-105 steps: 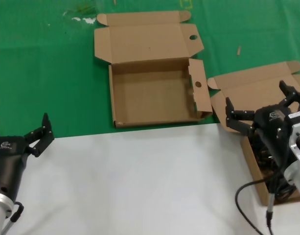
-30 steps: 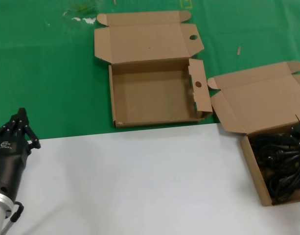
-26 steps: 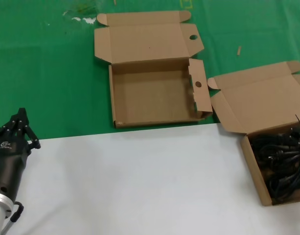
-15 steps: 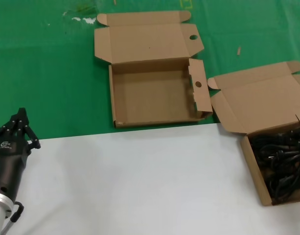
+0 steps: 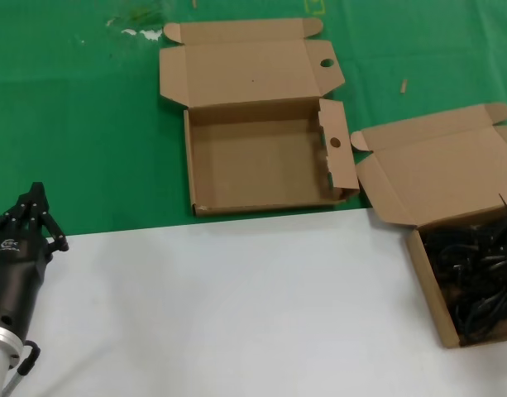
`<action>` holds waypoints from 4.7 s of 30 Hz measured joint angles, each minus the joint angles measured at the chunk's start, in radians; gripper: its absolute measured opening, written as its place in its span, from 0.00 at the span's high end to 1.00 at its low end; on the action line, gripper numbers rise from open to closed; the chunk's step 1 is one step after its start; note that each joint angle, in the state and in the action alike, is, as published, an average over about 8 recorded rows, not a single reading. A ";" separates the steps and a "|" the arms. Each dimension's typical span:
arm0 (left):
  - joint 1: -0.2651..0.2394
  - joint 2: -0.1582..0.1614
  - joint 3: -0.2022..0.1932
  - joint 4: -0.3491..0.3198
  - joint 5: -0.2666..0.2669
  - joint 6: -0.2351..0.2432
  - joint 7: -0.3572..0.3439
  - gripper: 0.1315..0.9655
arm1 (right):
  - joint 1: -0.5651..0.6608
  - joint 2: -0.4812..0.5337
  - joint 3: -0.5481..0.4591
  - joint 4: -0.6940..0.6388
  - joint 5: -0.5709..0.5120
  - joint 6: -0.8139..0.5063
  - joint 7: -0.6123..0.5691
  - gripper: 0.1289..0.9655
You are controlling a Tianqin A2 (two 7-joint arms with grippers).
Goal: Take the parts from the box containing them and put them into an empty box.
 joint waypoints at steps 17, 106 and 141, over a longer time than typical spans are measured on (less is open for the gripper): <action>0.000 0.000 0.000 0.000 0.000 0.000 0.000 0.99 | 0.008 -0.010 0.011 -0.008 0.013 -0.004 -0.005 0.95; 0.000 0.000 0.000 0.000 0.000 0.000 0.000 0.99 | 0.310 -0.682 -0.057 -0.203 -0.066 0.261 0.255 0.63; 0.000 0.000 0.000 0.000 0.000 0.000 0.000 0.85 | -0.021 -0.615 0.131 -0.015 0.310 0.477 0.178 0.02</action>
